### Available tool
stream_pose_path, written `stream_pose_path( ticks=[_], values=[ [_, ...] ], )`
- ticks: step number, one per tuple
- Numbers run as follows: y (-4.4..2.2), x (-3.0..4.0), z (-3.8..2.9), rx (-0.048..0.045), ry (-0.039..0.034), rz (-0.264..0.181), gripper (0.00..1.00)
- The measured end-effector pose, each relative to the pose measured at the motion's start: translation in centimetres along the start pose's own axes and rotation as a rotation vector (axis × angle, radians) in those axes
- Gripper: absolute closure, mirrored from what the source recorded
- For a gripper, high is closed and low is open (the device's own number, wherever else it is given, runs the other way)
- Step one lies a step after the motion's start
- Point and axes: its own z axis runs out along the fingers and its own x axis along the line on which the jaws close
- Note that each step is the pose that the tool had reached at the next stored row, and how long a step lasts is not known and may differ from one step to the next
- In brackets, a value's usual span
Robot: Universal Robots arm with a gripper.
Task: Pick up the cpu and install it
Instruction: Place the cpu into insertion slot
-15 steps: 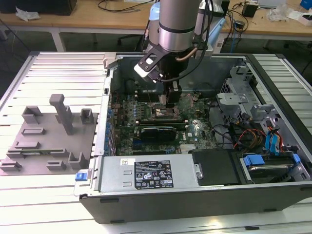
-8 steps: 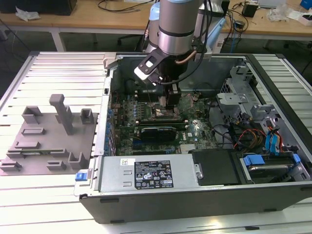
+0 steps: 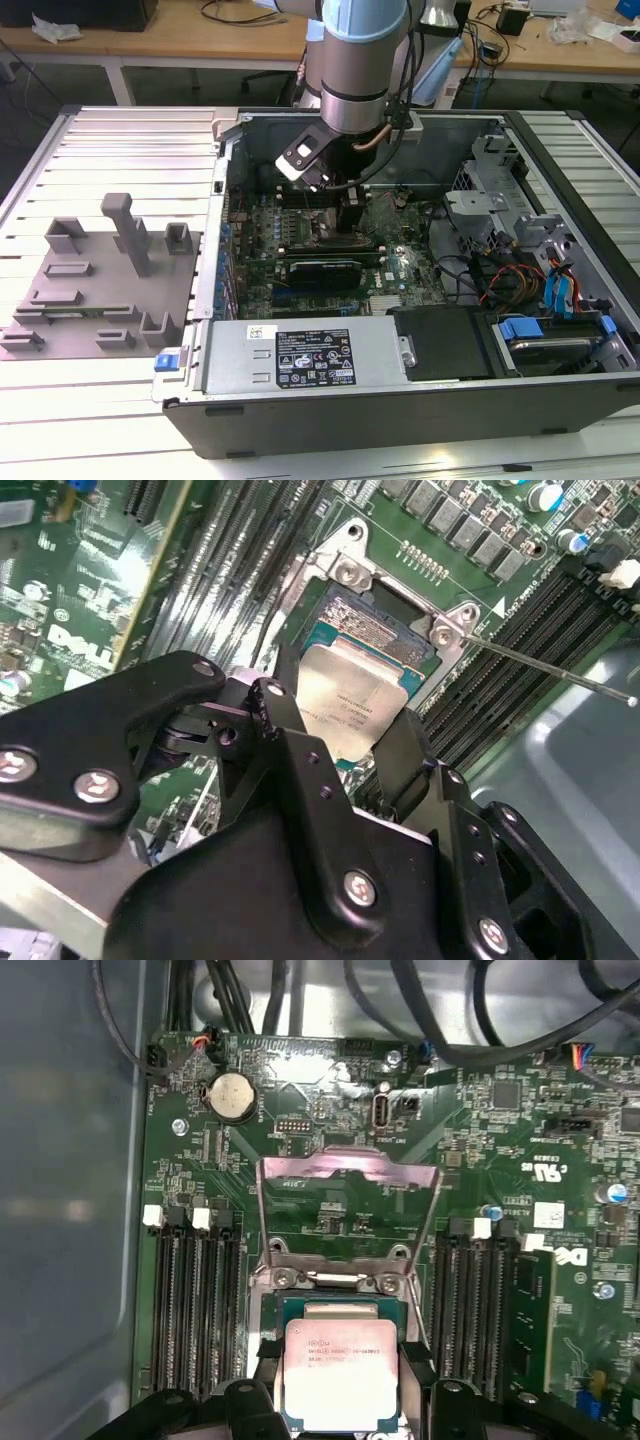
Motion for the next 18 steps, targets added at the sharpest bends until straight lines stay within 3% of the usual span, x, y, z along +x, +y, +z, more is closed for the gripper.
stream_pose_path(
  ticks=[9, 14, 18],
  values=[
    [-0.34, 0.12, 0.78, 0.0001, -0.0015, 0.001, 0.46],
    [-0.35, 0.11, 1.02, -0.0001, -0.0026, 0.041, 0.46],
    [-0.38, 0.12, 1.21, -0.0004, -0.0024, 0.044, 0.46]
  ],
)
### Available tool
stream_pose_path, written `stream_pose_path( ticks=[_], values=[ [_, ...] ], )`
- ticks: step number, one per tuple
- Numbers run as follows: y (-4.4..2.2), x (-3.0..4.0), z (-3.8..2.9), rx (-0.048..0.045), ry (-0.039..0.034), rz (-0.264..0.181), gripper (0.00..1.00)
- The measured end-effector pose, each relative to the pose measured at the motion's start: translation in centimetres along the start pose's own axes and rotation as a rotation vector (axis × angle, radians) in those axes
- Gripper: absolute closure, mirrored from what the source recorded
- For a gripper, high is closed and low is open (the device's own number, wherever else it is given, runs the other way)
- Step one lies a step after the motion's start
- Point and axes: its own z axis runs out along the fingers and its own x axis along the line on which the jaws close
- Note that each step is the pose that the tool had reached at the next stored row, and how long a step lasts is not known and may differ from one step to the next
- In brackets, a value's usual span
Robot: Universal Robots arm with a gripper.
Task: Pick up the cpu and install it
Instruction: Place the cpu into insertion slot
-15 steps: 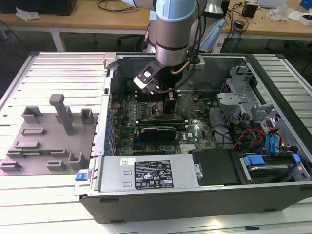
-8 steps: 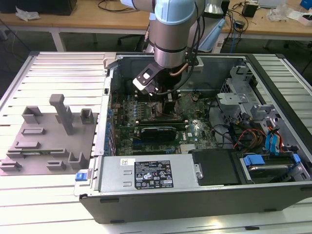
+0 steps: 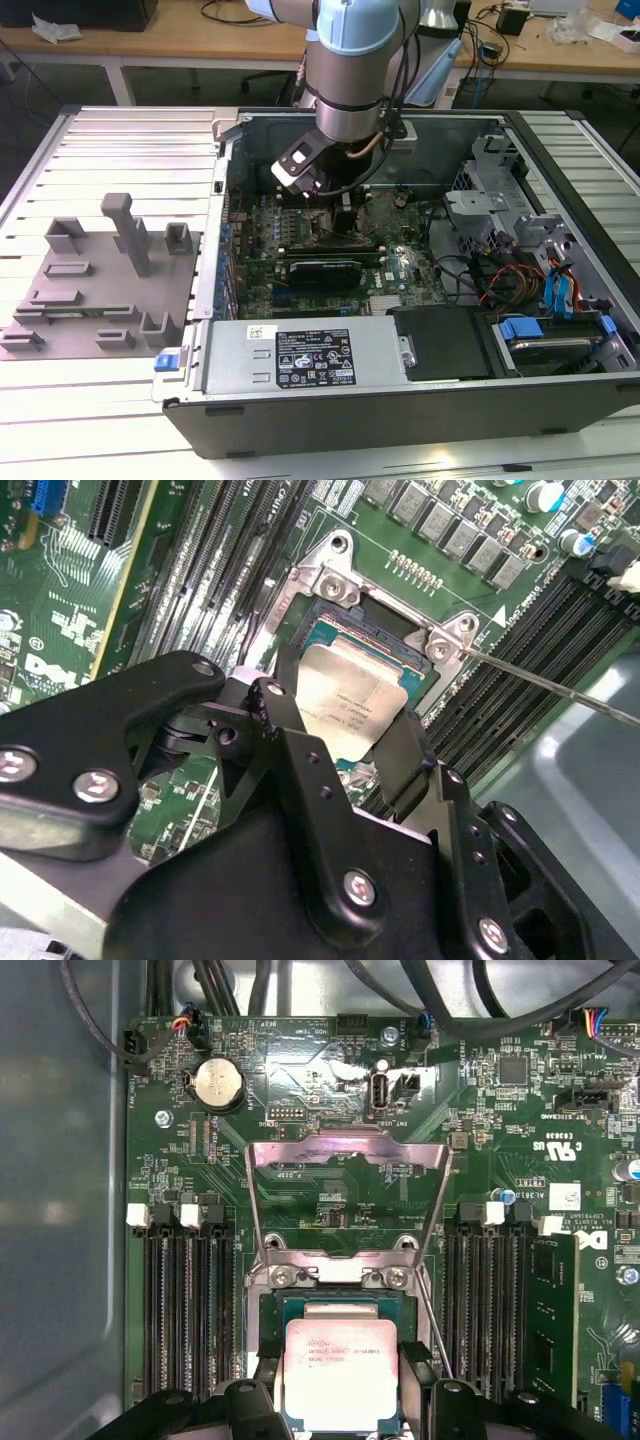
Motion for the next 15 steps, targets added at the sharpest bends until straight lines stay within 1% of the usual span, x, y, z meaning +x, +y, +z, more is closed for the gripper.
stream_pose_path(
  ticks=[5, 15],
  values=[
    [-0.10, 0.00, 0.36, 0.0000, 0.0000, 0.000, 0.46],
    [-0.10, 0.03, 0.45, 0.0001, -0.0001, 0.000, 0.46]
  ],
)
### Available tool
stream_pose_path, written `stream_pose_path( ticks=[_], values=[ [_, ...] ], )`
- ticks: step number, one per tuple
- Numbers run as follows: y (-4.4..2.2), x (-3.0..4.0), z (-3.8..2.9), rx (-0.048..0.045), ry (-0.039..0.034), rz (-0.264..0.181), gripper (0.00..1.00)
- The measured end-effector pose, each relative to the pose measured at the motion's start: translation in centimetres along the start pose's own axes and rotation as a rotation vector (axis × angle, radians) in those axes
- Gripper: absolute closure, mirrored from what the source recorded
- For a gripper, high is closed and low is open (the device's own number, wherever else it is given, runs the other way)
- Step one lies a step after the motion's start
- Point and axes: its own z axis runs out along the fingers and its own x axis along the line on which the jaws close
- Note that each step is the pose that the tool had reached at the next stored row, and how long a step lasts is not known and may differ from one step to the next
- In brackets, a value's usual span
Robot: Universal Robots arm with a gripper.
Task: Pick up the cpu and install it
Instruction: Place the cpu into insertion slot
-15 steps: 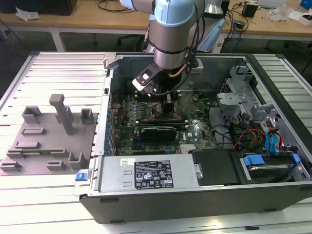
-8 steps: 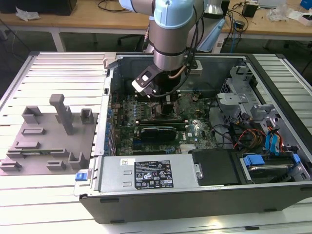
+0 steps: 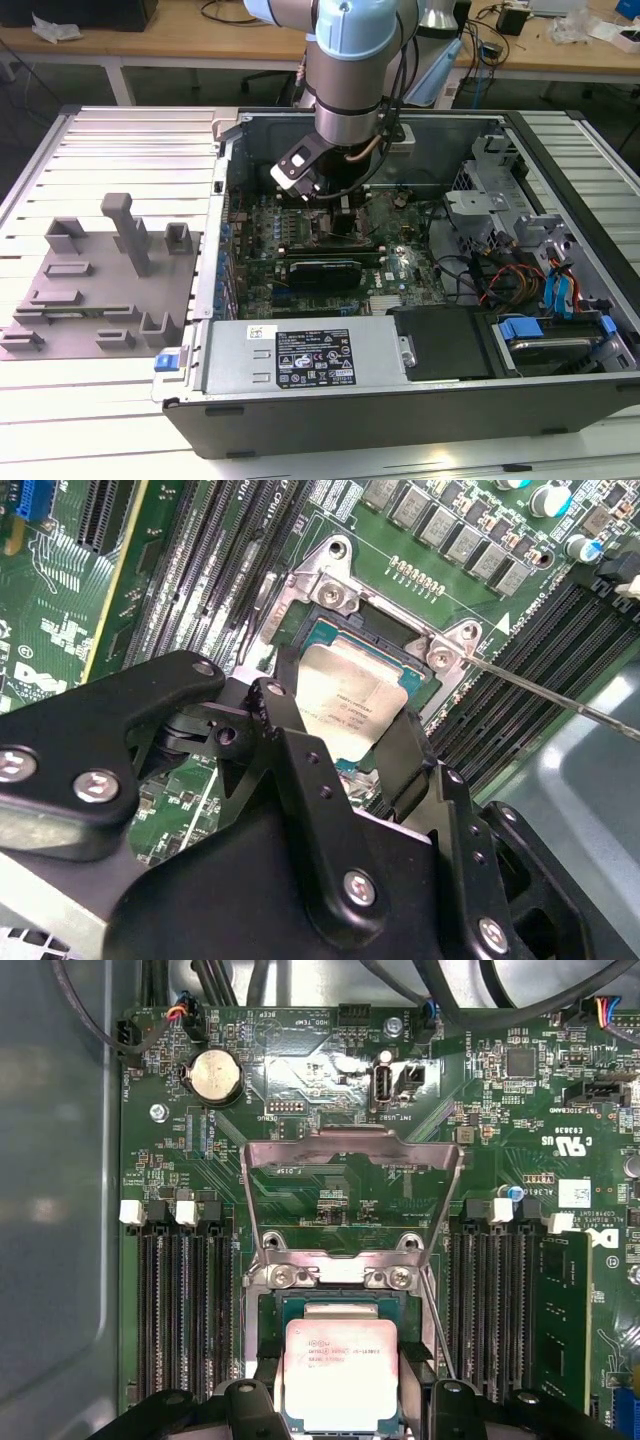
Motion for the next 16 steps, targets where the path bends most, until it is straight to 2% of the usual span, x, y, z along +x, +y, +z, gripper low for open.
stream_pose_path(
  ticks=[16],
  values=[
    [0.00, 0.00, 0.10, 0.0001, 0.0002, -0.010, 0.46]
  ],
)
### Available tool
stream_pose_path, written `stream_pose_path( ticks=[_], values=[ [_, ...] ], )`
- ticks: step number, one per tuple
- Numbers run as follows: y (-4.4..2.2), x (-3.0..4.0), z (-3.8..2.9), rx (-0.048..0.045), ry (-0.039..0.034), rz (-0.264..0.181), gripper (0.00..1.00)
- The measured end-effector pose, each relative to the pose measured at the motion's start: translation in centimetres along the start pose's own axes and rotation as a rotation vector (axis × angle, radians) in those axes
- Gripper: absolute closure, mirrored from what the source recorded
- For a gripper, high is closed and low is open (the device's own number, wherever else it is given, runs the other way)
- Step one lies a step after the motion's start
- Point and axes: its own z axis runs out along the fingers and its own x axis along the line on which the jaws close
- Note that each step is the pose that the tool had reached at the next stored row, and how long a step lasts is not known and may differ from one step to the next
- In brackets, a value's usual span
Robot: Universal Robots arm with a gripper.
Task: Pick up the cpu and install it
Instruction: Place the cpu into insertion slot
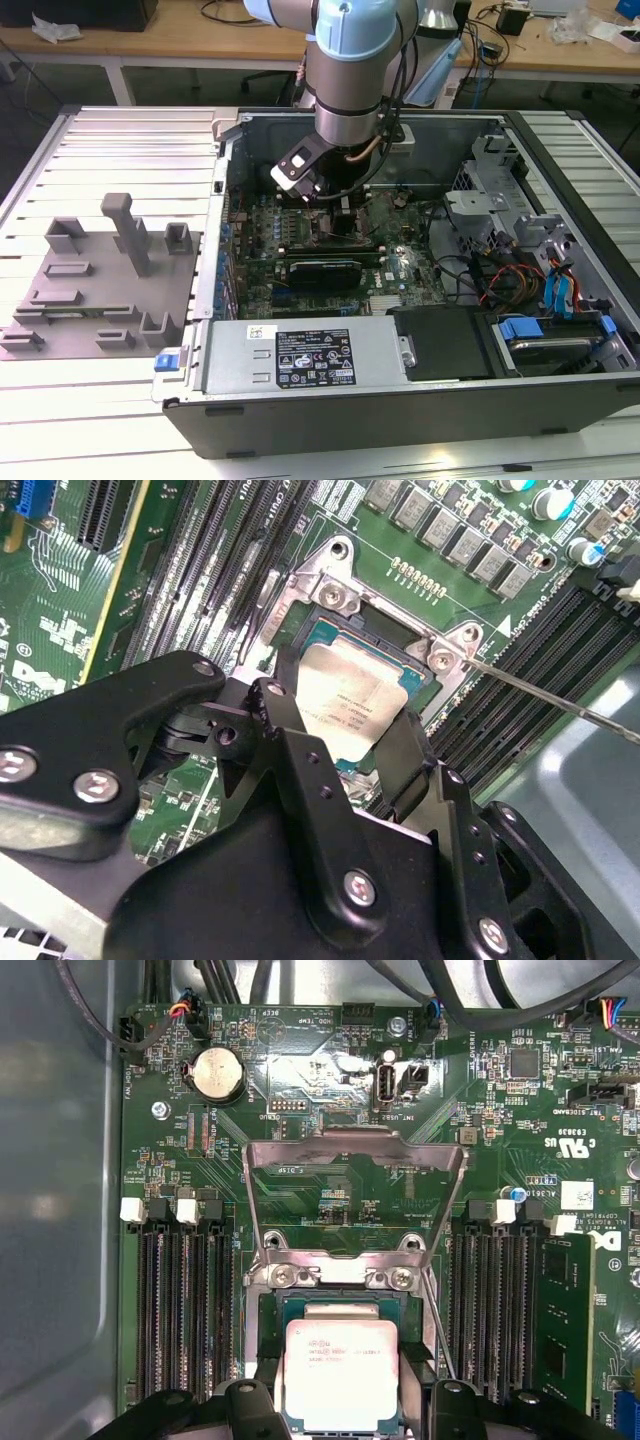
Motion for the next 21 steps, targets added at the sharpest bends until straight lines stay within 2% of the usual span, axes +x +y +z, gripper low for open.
stream_pose_path(
  ticks=[6, 7, 8, 14, 21],
  values=[
    [0.01, 0.02, 0.03, -0.0004, 0.0009, 0.000, 0.46],
    [0.01, 0.01, 0.03, -0.0003, 0.0006, 0.000, 0.45],
    [0.01, 0.01, 0.03, -0.0003, 0.0005, 0.000, 0.38],
    [0.00, 0.00, 0.00, -0.0001, 0.0001, 0.000, 0.38],
    [0.01, 0.01, -0.34, -0.0002, 0.0002, 0.000, 0.38]
  ],
)
